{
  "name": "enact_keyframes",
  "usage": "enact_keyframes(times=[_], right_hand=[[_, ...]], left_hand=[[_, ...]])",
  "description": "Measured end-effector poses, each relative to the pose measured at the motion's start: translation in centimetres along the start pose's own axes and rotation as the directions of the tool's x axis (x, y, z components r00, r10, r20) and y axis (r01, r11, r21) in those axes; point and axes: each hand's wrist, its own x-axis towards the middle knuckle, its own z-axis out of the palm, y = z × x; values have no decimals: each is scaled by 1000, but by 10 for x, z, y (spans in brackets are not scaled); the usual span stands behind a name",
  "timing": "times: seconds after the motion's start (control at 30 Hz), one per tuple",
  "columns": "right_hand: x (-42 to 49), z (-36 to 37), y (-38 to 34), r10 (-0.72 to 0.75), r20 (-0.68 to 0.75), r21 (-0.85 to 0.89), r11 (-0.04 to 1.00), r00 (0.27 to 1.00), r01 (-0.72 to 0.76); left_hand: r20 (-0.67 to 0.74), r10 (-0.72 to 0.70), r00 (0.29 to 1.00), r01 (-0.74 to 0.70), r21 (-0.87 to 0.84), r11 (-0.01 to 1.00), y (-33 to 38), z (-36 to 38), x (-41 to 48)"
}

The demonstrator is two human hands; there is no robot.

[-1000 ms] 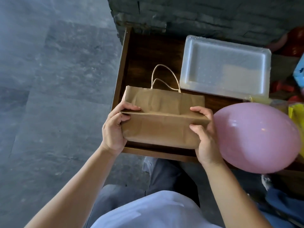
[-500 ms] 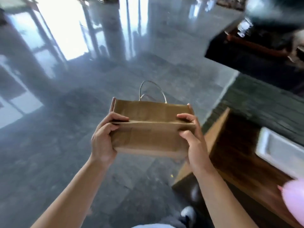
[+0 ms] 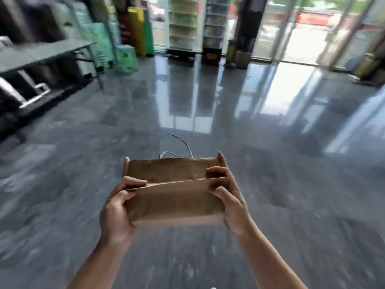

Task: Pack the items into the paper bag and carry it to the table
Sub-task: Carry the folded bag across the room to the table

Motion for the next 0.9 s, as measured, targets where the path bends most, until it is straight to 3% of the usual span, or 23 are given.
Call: enact_keyframes(times=[0.17,0.3,0.67,0.9], right_hand=[[70,105,45,82,270,53,994,959,-100],[128,172,81,123,371,55,987,921,-154],[380,310,155,158,478,61,975,864,-212],[486,403,181,194,535,22,970,823,-242]], left_hand=[[-298,112,948,-110,24,994,27,-100,14],[-443,141,885,-129,56,990,37,-162,53],[-529,144,836,-140,48,989,82,-268,295],[-606,163,778,-190,20,982,105,-342,393]])
